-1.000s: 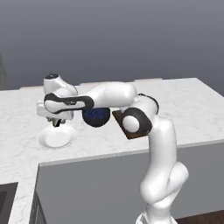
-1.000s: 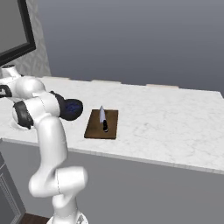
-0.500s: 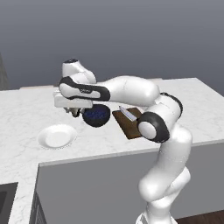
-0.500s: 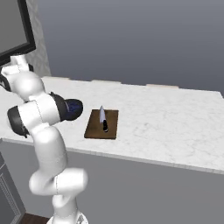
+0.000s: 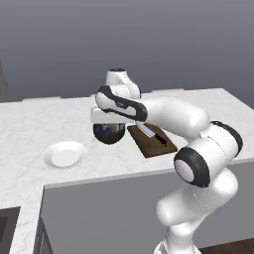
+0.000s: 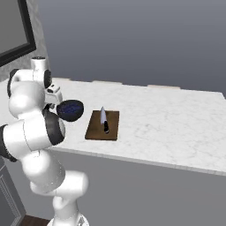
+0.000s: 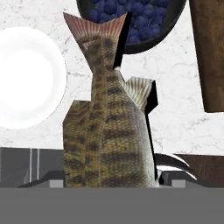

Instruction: Pick up the knife from the drawer and place it on the cutting board. Then place the meat from the plate to the cutting board.

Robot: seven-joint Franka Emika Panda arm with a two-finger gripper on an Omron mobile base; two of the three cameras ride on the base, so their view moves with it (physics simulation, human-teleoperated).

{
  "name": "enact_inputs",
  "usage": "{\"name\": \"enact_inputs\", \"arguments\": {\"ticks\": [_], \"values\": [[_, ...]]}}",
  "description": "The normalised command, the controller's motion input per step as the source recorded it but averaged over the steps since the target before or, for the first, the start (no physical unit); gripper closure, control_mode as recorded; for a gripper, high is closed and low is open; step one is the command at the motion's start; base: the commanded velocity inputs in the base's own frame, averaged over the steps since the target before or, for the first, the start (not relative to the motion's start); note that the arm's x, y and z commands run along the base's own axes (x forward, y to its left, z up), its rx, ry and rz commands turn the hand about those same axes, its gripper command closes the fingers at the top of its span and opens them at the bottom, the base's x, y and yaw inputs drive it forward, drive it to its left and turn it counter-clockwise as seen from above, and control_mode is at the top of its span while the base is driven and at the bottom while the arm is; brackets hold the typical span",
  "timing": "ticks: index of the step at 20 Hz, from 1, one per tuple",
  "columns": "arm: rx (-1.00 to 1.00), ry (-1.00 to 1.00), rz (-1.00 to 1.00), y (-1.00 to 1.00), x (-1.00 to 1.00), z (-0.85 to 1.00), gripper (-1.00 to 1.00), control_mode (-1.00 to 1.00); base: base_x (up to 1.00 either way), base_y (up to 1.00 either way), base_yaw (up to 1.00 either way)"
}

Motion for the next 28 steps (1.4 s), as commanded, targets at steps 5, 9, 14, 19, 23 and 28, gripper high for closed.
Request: {"name": "enact_inputs", "arguments": {"ticks": [5,9,14,19,23,28], "values": [[0.0,0.0,0.18,-1.0,-0.31,0.0,1.0,-1.0,0.0,0.0,0.0],[0.0,0.0,0.17,-1.0,-0.19,0.0,1.0,-1.0,0.0,0.0,0.0],[0.01,0.0,0.12,-1.0,0.0,-0.09,1.0,-1.0,0.0,0.0,0.0],[0.0,0.03,0.01,-0.77,0.29,-0.19,1.0,-1.0,0.0,0.0,0.0],[0.0,0.01,0.0,-0.12,0.36,-0.35,1.0,-1.0,0.0,0.0,0.0],[0.0,0.0,0.02,0.0,0.32,-0.38,1.0,-1.0,0.0,0.0,0.0]]}}
